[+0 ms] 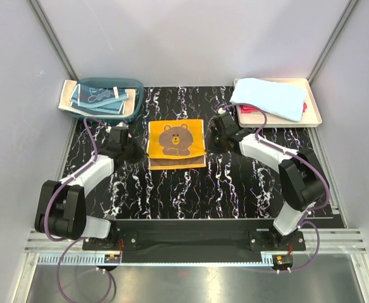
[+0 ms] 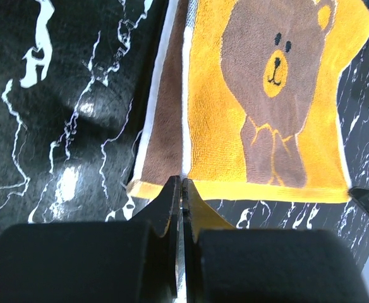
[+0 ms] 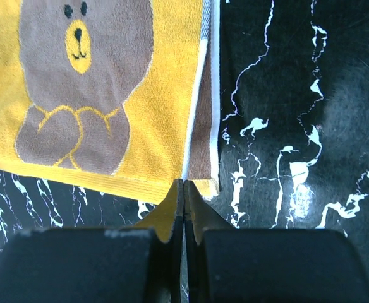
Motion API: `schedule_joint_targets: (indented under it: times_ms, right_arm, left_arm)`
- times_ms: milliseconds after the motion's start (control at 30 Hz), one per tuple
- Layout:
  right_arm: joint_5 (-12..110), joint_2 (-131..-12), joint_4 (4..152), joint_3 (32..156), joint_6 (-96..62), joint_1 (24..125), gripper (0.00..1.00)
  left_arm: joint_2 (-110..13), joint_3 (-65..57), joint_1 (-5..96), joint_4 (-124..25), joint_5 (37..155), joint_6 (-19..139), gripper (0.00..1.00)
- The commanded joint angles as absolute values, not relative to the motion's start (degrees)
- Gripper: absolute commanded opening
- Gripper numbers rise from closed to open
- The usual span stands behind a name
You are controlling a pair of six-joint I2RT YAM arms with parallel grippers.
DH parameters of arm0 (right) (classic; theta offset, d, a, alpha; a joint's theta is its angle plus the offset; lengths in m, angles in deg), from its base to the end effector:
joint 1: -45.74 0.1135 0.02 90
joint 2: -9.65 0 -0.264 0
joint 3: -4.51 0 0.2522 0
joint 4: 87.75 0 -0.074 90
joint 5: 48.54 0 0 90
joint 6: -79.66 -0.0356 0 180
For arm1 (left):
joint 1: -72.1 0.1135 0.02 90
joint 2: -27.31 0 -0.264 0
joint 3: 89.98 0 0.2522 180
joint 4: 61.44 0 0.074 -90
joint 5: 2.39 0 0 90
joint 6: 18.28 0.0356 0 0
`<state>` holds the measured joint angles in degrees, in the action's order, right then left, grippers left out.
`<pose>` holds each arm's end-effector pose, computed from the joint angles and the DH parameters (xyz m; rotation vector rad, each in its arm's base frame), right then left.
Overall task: Fold and stack the towels
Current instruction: Fold the towel
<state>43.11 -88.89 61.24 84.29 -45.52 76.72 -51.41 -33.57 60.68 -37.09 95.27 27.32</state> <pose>0.3156 0.1907 0.2098 0.0790 2.5153 0.5334 0.2703 -0.0594 0.1972 -0.6370 2.3828 -0.6044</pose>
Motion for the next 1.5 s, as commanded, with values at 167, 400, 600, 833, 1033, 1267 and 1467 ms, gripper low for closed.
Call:
schedule_joint_targets:
  times_ms: [167, 400, 600, 833, 1033, 1267, 1467]
  right_arm:
    - [40.2, -84.6, 62.7, 81.8, -47.0, 77.9, 0.0]
    - [40.3, -85.2, 64.0, 79.8, -47.7, 79.0, 0.0]
    - [40.1, -86.8, 64.8, 79.0, -47.9, 79.3, 0.0]
    - [38.5, -86.2, 63.4, 80.1, -47.3, 79.4, 0.0]
    - [37.0, -83.7, 61.2, 81.1, -46.9, 79.3, 0.0]
    - [37.3, -82.9, 62.0, 79.2, -47.4, 79.3, 0.0]
    - [37.8, -84.4, 63.9, 77.7, -48.0, 79.4, 0.0]
  left_arm:
    - [-47.8, -37.3, 60.3, -39.8, 94.4, 28.4, 0.0]
    - [-48.1, -39.7, 60.2, -41.4, 94.7, 28.4, 0.0]
    - [-48.4, -41.3, 60.0, -42.7, 94.7, 28.4, 0.0]
    - [-47.9, -40.1, 60.0, -41.6, 95.0, 28.7, 0.0]
    - [-44.5, -39.2, 59.9, -39.2, 94.9, 29.1, 0.0]
    - [-42.8, -40.0, 59.8, -38.5, 94.8, 29.4, 0.0]
    - [-44.8, -42.9, 59.0, -41.4, 95.3, 28.9, 0.0]
